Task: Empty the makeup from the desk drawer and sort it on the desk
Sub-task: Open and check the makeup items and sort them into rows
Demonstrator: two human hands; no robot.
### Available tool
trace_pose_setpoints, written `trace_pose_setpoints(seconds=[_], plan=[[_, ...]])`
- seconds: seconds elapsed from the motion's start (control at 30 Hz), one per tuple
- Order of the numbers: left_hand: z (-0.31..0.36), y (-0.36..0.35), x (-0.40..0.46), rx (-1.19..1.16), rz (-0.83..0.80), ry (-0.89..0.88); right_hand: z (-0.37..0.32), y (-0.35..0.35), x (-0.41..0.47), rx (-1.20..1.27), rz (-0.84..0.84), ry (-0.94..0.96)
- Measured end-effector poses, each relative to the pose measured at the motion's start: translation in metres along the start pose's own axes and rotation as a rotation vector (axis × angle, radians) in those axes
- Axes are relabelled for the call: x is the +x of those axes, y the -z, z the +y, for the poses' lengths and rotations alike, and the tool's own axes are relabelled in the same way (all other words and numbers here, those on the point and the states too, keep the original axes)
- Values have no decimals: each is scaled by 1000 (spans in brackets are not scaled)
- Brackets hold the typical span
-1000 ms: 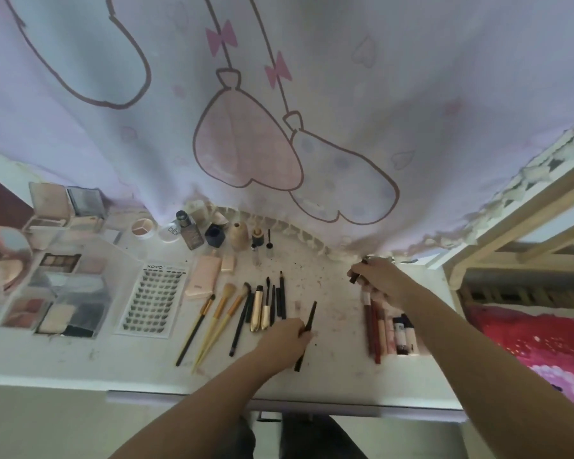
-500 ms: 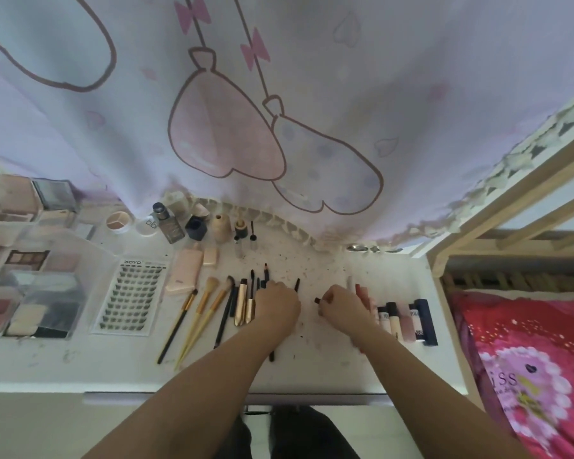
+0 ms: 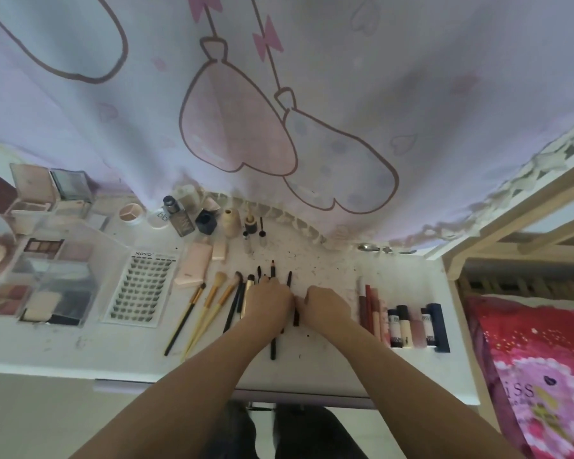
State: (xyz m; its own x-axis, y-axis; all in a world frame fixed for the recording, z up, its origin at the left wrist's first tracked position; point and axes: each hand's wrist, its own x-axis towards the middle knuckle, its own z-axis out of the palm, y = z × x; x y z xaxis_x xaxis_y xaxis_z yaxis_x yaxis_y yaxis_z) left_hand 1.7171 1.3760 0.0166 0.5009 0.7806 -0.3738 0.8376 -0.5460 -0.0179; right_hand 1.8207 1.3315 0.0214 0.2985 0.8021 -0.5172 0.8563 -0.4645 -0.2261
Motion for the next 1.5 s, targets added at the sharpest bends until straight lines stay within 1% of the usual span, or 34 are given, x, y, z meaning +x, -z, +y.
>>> trace_pose_setpoints(seconds=[0.07, 0.17, 0.27, 0.4, 0.47, 0.53, 0.63, 0.73, 0.83, 0.97, 1.03, 1.13, 1.2, 1.27, 1.33, 1.4, 1.5], plan=[[5, 5, 0, -34, 52, -27, 17, 18, 2, 26, 73, -14], [26, 13, 3, -111, 134, -104, 55, 46, 8, 34, 157, -101], [63, 15, 4, -166, 139, -186, 84, 59, 14, -68, 192, -151], [98, 4, 6, -220, 79, -180, 90, 59, 23, -206, 118, -133], [102, -2, 8, -247, 58, -167, 86, 58, 25, -208, 85, -109], [102, -5, 8, -298, 38, -143, 82, 57, 27, -149, 76, -112], [98, -2, 8, -487, -17, -65, 77, 59, 30, 89, 57, -139], [86, 5, 6, -675, -58, -4, 71, 69, 23, 314, 72, -85], [68, 12, -1, -689, -14, -47, 63, 77, 10, 443, 55, -36], [48, 24, -18, -572, 46, -153, 52, 78, 0, 374, -25, 32], [40, 31, -25, -578, 45, -195, 44, 81, -5, 368, -24, 77], [23, 41, -29, -759, -73, -230, 36, 88, -12, 422, -43, 123], [13, 47, -31, -851, -153, -240, 33, 92, -18, 504, -110, 136], [5, 49, -34, -880, -191, -242, 33, 95, -24, 557, -196, 162], [0, 48, -37, -847, -185, -237, 33, 100, -29, 614, -281, 162], [-3, 48, -40, -791, -155, -242, 32, 104, -32, 556, -302, 131], [-7, 48, -41, -712, -112, -257, 29, 108, -32, 330, -220, 136]])
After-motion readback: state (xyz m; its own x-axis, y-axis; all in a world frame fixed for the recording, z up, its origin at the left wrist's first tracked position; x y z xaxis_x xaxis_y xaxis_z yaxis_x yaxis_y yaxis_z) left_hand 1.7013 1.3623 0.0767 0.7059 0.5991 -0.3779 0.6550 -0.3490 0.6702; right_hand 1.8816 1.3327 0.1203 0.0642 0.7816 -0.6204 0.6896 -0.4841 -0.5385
